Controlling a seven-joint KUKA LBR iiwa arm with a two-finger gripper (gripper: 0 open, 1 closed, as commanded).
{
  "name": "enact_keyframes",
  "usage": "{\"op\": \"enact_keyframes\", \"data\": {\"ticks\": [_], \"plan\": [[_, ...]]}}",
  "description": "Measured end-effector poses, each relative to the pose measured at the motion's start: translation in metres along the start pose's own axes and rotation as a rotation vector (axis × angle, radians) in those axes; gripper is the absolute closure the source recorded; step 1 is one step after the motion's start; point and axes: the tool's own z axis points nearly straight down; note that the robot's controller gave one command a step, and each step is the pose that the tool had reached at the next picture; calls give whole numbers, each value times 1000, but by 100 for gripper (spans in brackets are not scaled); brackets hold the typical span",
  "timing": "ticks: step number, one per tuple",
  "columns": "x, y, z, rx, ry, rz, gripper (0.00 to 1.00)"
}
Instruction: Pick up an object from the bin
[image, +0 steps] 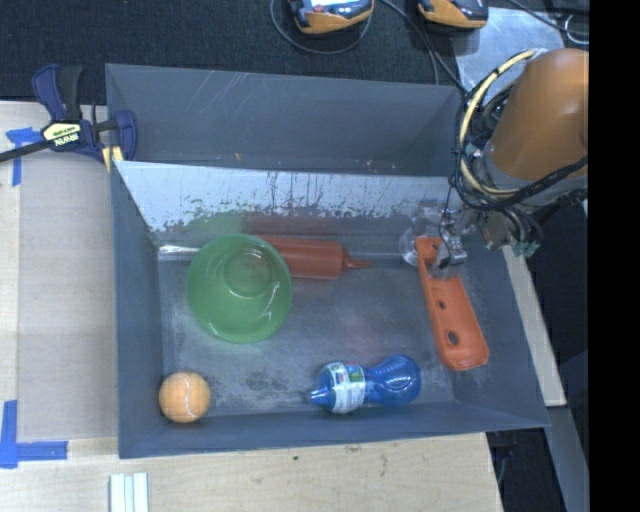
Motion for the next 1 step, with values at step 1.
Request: {"op": "enact_keyframes", "data": {"ticks": [1], "plan": [[0,0,0,0,0,0,100]]}}
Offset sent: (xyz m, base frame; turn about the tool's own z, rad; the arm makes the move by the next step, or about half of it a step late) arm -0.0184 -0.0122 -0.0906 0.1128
